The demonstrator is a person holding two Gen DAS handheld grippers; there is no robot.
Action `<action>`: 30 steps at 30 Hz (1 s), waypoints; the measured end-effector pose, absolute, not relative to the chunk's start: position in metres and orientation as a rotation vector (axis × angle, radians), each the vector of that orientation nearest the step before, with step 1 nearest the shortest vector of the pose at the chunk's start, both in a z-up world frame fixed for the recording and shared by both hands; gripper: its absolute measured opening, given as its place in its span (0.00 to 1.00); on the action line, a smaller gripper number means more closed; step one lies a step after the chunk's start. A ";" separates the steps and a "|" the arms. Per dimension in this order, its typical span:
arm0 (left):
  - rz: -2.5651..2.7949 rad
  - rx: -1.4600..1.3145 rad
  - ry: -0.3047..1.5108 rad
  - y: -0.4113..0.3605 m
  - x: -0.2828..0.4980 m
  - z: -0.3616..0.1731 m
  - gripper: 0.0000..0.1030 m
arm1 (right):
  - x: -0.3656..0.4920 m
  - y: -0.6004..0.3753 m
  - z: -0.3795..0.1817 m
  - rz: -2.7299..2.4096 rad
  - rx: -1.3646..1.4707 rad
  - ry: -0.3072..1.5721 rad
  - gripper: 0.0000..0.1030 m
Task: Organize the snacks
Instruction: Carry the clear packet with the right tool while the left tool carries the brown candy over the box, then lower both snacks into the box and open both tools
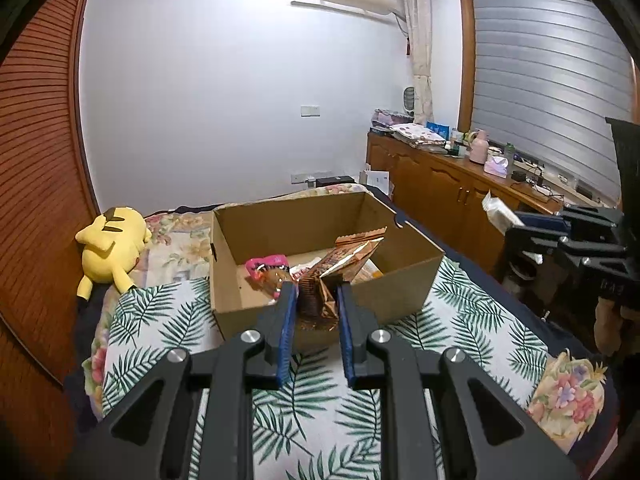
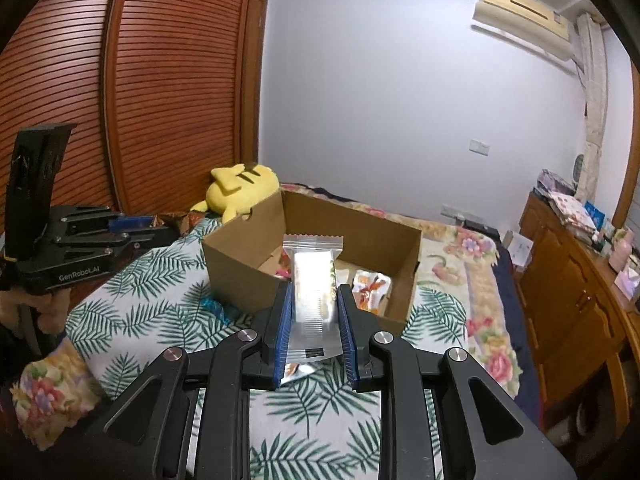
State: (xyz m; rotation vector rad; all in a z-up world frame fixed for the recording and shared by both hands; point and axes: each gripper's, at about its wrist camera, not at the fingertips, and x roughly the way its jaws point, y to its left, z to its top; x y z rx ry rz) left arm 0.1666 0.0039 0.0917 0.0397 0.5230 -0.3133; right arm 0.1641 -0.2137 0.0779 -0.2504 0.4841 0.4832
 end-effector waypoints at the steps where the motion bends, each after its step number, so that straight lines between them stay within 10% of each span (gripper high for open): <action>1: -0.312 0.040 0.523 0.004 0.170 0.091 0.17 | 0.168 -0.213 0.078 0.485 -0.251 0.485 0.20; 30: -0.285 0.035 0.654 0.005 0.325 0.012 0.17 | 0.324 -0.181 -0.005 0.513 -0.196 0.609 0.20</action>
